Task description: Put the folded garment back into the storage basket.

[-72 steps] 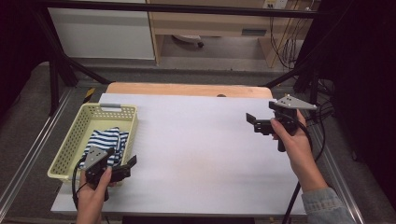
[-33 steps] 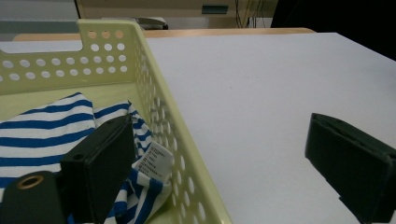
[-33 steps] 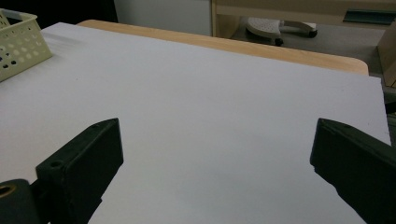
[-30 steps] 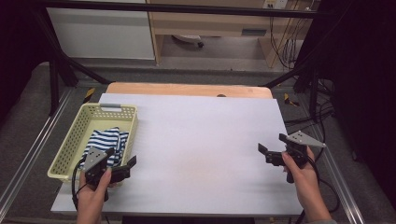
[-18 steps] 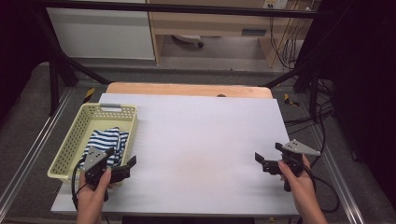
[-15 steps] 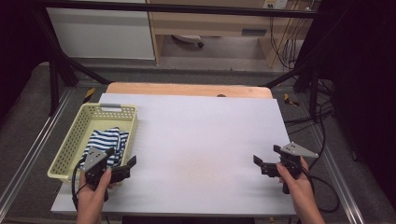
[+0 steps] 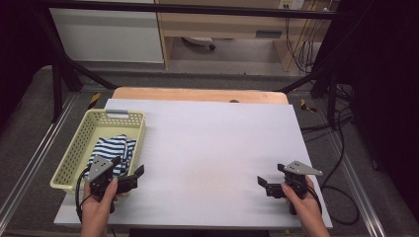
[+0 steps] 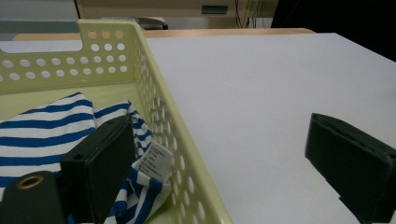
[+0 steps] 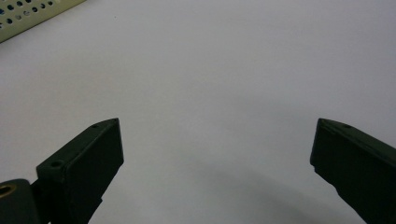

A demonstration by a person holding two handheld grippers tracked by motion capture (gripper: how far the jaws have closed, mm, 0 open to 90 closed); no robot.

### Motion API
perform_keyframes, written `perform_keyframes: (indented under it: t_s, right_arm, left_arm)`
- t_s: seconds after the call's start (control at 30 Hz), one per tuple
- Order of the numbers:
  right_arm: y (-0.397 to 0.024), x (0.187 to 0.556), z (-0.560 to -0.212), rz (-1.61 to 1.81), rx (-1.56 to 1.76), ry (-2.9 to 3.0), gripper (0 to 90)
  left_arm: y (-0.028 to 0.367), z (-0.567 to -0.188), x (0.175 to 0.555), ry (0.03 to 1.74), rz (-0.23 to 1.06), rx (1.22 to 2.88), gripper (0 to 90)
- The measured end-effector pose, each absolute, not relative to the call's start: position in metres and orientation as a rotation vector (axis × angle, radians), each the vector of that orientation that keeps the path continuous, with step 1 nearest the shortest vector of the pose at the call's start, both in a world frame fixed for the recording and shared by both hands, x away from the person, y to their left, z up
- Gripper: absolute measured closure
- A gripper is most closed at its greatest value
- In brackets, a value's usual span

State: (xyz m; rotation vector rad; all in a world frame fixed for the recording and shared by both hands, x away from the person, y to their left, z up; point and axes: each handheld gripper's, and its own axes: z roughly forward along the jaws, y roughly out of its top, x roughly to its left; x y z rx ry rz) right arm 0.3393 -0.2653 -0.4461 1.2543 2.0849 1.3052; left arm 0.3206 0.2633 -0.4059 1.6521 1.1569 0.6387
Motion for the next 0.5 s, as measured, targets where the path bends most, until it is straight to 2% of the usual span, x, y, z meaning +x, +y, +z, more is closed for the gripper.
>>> perform_keyframes:
  t_s: [0.37, 0.5]
  right_arm:
    - [-0.238, 0.347, -0.452, 1.338, 1.189, 2.120, 3.2]
    - [-0.229, 0.355, -0.451, 1.340, 1.154, 2.129, 3.3]
  left_arm:
    - [0.258, -0.394, 0.315, 1.086, 0.661, 1.648, 8.6]
    - [0.236, -0.380, 0.305, 0.993, 0.540, 1.684, 8.7]
